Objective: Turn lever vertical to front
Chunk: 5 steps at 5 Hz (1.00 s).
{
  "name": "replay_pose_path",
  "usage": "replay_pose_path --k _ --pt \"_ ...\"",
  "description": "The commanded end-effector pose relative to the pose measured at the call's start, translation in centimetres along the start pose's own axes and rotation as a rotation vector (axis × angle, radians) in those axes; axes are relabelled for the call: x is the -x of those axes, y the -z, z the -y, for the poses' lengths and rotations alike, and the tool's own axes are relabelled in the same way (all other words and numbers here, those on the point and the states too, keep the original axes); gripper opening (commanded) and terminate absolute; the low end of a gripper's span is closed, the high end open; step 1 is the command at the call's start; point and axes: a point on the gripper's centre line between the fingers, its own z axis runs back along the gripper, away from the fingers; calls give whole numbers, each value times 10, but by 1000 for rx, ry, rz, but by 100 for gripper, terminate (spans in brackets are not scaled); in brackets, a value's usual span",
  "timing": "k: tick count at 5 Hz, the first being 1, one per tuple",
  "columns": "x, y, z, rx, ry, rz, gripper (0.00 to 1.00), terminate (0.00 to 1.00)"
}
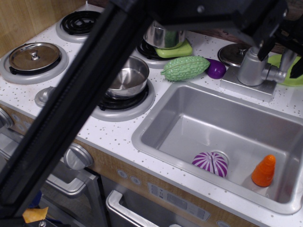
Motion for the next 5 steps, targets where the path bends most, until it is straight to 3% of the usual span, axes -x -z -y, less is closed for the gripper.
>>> replay_pose_path --k 1,2,3,4,5 --pt "-24 -34 -5 14 -30 132 100 0" --pt "-29 -30 -6 4 -34 166 100 0" --pt "-32 -27 -7 -15 -43 197 0 0" --pt "-26 -28 -5 -1 -59 179 0 0" --pt "-3 -39 7 5 -118 131 0 0"
